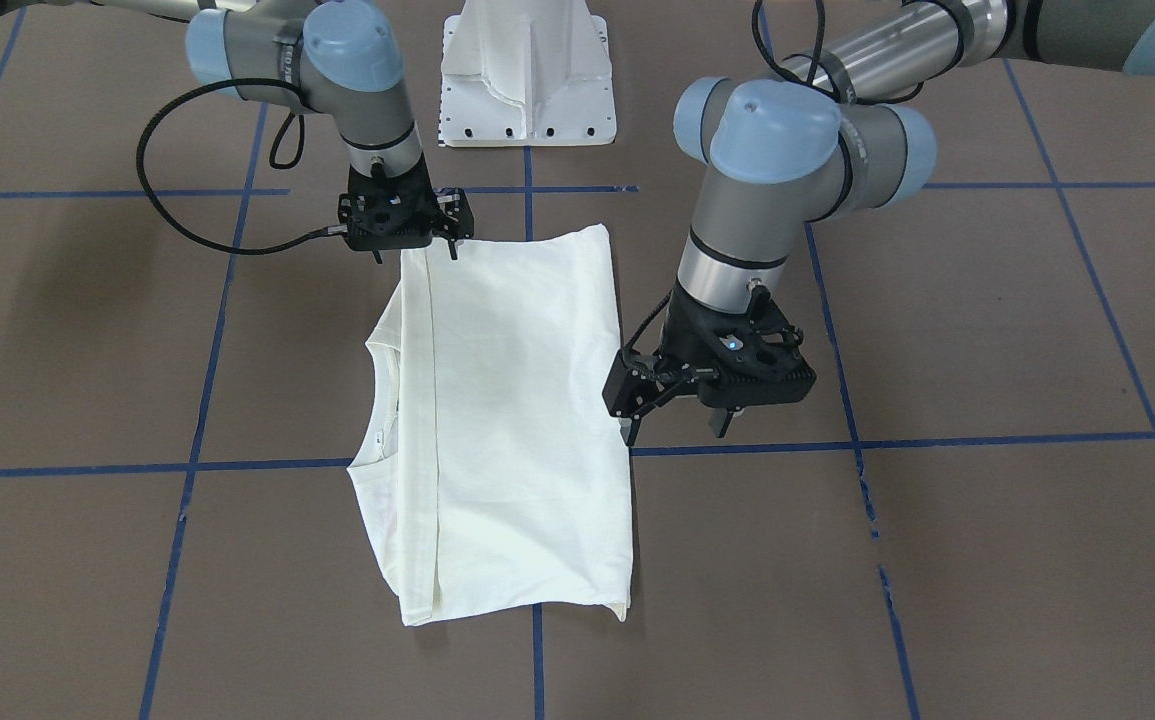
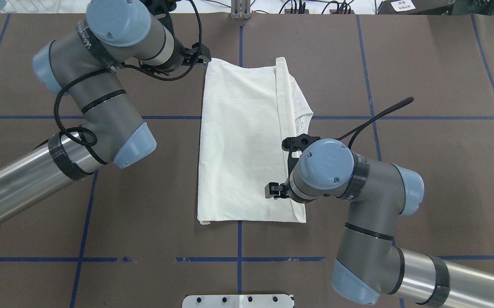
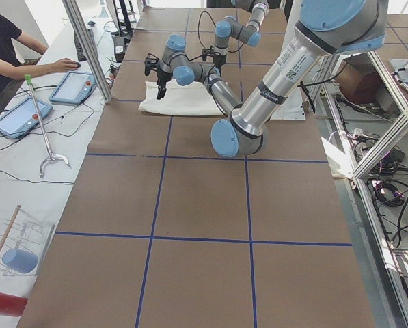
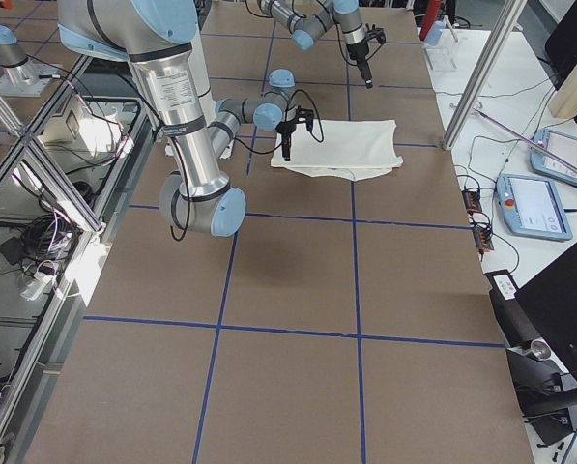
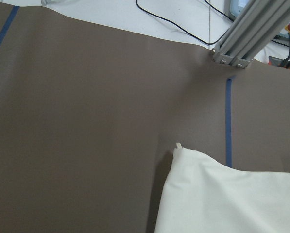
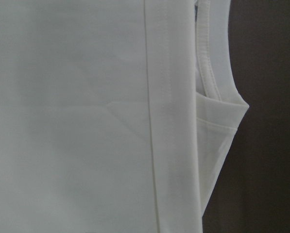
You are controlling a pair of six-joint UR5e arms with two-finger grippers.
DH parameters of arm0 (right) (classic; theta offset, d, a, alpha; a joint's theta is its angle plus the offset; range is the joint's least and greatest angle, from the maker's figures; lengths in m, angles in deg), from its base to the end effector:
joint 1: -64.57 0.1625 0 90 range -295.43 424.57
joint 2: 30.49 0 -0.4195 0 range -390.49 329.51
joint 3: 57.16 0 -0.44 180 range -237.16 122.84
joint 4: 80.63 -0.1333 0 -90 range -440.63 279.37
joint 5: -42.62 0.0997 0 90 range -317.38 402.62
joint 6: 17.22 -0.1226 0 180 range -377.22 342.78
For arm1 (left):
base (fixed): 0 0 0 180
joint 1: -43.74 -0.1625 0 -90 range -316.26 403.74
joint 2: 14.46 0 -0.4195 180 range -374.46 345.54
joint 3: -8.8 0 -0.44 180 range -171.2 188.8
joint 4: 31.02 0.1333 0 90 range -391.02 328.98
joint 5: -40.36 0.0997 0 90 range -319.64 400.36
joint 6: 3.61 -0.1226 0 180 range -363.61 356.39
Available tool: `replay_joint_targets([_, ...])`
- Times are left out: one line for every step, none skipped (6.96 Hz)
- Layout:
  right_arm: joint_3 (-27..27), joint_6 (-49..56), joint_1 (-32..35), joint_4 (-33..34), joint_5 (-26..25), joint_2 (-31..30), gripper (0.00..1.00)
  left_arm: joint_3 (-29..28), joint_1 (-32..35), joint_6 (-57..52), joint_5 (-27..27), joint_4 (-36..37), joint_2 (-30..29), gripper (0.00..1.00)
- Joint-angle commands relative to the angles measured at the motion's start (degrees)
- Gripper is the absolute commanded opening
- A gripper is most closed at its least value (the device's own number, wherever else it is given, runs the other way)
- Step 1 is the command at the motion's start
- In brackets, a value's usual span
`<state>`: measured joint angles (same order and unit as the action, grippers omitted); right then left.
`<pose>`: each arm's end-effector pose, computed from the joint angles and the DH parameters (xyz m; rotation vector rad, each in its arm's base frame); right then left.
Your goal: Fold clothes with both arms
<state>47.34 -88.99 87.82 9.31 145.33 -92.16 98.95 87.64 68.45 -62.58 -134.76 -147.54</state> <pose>-0.5793 -0.3646 0.2524 0.0663 -0.7717 0.0002 0.4754 -0.6044 0.1491 0.3324 0.9590 -0.3015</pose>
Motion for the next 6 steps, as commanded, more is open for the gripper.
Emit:
replay_joint_targets([-3.3, 0.8, -0.5, 2.8, 1.7, 1.7, 1.00, 3.4, -0.8, 0.1, -1.0, 1.5, 1.4, 1.00])
replay_joint_targets([-3.2, 0.9, -0.5, 4.8, 2.1, 1.7, 1.00, 3.3, -0.9, 0.2, -1.0, 1.3, 1.5, 1.00])
replay_joint_targets([-3.3, 2.3, -0.5, 6.1, 2.1, 1.6, 1.00, 3.1, -1.6, 0.4, -0.9, 1.2, 1.5, 1.00])
replay_joint_targets([-3.4, 3.3, -0.5, 7.9, 2.1, 1.6, 1.00, 3.1, -1.9, 0.4, -0.9, 1.2, 1.5, 1.00])
replay_joint_targets([-3.4, 3.3, -0.5, 8.4, 2.1, 1.6, 1.00, 3.1, -1.9, 0.5, -0.9, 1.2, 1.6, 1.00])
replay_joint_targets([-3.4, 3.3, -0.5, 8.5, 2.1, 1.6, 1.00, 3.2, -1.9, 0.5, -0.9, 1.2, 1.5, 1.00])
